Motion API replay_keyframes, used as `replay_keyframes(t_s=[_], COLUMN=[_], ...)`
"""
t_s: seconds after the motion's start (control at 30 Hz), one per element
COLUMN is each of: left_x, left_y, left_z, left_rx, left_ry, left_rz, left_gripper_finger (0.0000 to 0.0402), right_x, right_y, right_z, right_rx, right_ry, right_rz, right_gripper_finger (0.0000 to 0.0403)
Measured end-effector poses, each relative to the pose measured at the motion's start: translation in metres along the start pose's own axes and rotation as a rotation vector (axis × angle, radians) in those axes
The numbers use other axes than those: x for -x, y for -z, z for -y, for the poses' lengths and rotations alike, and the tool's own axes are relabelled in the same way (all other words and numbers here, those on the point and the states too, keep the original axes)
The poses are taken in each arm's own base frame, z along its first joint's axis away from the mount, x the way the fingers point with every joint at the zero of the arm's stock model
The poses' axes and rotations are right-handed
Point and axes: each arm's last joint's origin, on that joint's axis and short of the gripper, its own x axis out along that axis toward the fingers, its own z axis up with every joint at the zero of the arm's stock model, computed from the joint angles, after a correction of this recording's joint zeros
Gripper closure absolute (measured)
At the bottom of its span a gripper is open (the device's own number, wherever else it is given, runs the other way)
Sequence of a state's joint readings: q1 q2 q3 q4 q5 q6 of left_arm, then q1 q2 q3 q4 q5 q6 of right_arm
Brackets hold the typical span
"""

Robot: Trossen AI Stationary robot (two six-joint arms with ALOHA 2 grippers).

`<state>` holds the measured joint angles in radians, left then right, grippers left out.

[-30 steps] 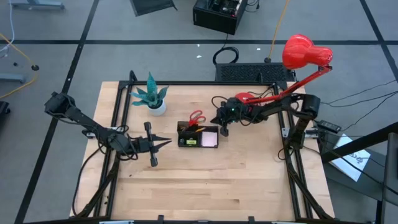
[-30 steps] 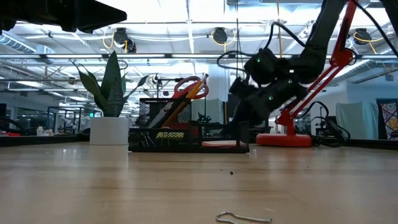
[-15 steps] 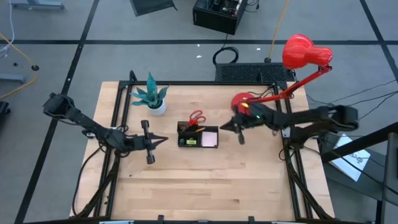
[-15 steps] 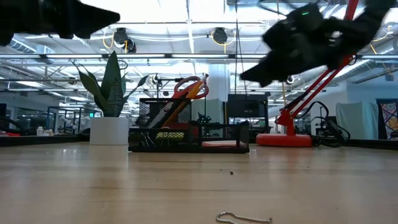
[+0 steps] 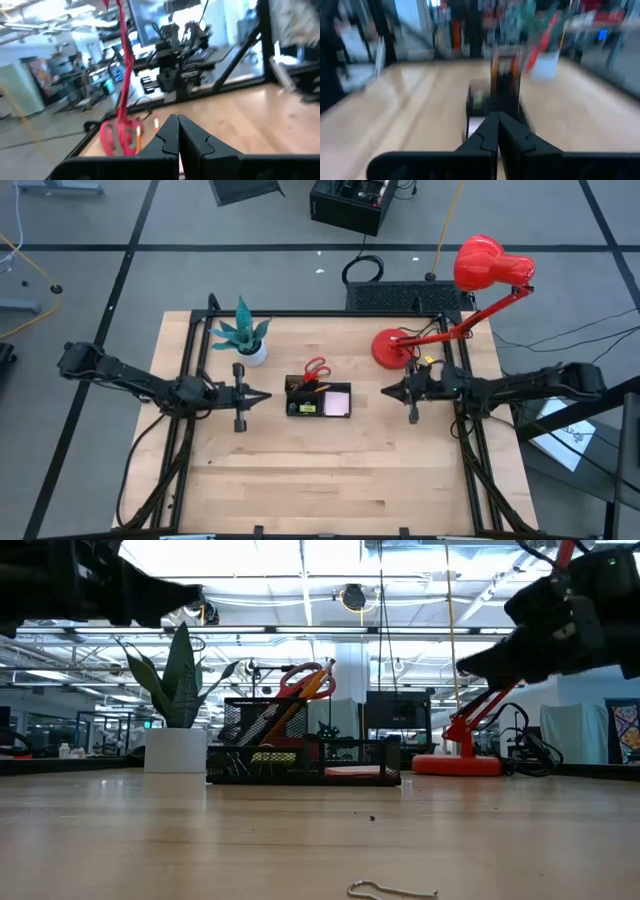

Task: Pick and place office supplies into organizer
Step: Return to Home Position

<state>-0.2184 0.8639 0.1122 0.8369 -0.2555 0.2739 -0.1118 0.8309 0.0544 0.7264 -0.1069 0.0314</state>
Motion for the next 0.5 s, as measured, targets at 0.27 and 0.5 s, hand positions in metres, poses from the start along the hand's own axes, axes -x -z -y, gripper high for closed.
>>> replay_keyframes(t_s=[0.27, 0.5], left_x=[0.022, 0.024], left_y=[0.018, 0.018], left_z=[0.002, 0.006], left_rx=[0.016, -0.017], left_ry=[0.064, 0.092], left_rz=[0.003, -0.010], left_gripper_finger=[0.0400, 0.0401], right_x=[0.006, 0.007], right_y=[-0.008, -0.009], right_z=[-0.003, -0.004], right_rx=[-0.008, -0.014], right_ry=[-0.043, -0.063], right_rz=[0.070, 0.078], right_gripper_finger=[0.0403, 0.0403])
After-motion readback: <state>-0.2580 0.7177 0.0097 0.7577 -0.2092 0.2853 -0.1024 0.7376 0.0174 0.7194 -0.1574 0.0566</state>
